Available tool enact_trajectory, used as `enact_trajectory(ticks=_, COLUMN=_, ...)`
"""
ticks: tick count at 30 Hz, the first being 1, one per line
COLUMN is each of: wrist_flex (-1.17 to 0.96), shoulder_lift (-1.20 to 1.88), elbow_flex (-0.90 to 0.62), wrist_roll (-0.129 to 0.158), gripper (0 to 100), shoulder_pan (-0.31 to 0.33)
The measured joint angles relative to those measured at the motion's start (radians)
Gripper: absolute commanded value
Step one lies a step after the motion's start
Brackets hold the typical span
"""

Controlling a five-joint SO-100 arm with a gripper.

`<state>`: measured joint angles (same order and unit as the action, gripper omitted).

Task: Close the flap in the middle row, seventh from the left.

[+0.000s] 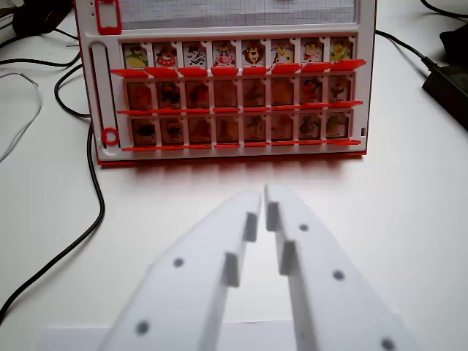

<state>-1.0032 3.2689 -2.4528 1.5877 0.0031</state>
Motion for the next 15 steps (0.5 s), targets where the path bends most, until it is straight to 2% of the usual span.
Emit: enact_trajectory(ticks=15, wrist_flex=0.006, shoulder_lift=0.0, elbow_flex=0.0, wrist_roll=0.0, gripper=0, shoulder_pan=0.002)
